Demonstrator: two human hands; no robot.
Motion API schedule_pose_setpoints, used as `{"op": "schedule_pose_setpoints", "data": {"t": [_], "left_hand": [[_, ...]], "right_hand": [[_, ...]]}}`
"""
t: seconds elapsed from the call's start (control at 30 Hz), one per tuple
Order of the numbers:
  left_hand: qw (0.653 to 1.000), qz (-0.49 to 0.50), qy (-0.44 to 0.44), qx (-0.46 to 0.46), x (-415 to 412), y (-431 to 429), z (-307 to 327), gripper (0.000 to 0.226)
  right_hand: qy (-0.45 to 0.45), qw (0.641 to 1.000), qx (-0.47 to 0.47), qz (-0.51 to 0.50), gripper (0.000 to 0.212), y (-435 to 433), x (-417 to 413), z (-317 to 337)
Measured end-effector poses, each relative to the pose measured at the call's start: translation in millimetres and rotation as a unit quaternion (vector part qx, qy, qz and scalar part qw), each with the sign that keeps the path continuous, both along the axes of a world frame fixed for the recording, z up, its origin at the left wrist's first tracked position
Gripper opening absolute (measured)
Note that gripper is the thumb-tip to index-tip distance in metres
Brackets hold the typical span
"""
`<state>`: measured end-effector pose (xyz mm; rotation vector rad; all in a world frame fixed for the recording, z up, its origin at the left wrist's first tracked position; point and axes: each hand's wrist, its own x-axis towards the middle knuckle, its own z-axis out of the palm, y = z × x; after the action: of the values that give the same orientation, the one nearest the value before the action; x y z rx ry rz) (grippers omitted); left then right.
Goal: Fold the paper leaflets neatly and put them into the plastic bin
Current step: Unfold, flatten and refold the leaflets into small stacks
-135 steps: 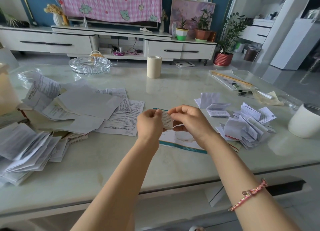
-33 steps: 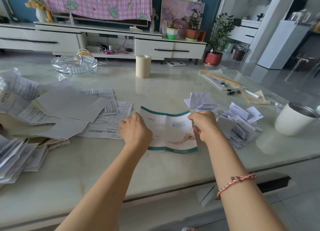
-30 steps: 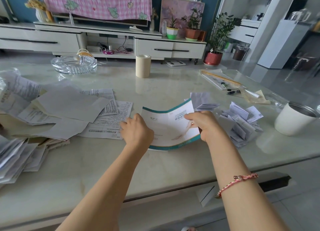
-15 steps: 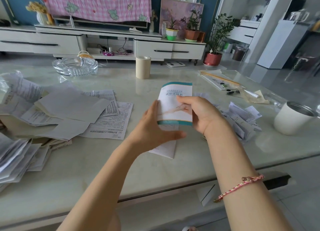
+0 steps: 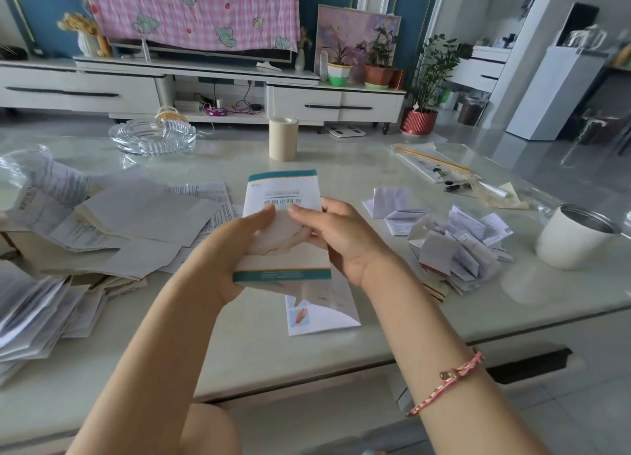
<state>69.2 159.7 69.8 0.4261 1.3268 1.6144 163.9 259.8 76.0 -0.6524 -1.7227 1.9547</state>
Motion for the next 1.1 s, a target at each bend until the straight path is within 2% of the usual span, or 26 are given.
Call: {"op": "schedule_pose_setpoints", "data": {"t": [0.1,0.2,0.27,0.37,0.43,0.5,0.6,0.73,0.87,0.93,1.0,1.1], "left_hand": [[0.999,0.038,0.017,0.008,-12,-2,-7,0.028],[0.998,0.049,0.037,0.021,-16,-4,-7,0.027],[0.997,0.050,0.036,0.035,-16,-4,-6,0.028],[0.997,0.056,0.048,0.038,-17,-3,-6,0.028],[0.996,0.067,0.049,0.031,-17,-3,-5,0.028],[0.995,0.084,0.051,0.024,-18,-3,-6,0.026],[0.984,0.148,0.102,-0.006,-15,-3,-8,0.016],[0.975,0.176,0.135,-0.027,-5,4,-8,0.025],[0.990,0.121,0.069,0.009,6,12,-6,0.025],[0.994,0.093,0.047,0.042,10,12,-4,0.035],[0.994,0.081,0.044,0.054,11,12,-4,0.041],[0.993,0.096,0.037,0.056,12,12,-4,0.033]], "right_hand": [[-0.051,0.983,0.145,-0.096,0.023,6,5,3],[-0.095,0.943,0.241,-0.210,0.025,28,17,4],[-0.141,0.947,0.193,-0.216,0.041,43,25,-2],[-0.195,0.969,0.048,-0.143,0.055,51,30,-16],[-0.198,0.976,0.001,-0.091,0.049,48,31,-23],[-0.171,0.983,-0.019,-0.065,0.031,45,28,-25],[-0.152,0.985,0.016,-0.081,0.004,38,25,-18],[-0.094,0.988,0.067,-0.098,0.006,24,21,2],[-0.094,0.982,0.159,-0.038,0.026,-2,9,8],[-0.104,0.968,0.225,-0.035,0.019,-11,3,4],[-0.114,0.961,0.247,-0.042,0.007,-13,1,0],[-0.092,0.964,0.237,-0.071,0.015,-7,3,-3]]}}
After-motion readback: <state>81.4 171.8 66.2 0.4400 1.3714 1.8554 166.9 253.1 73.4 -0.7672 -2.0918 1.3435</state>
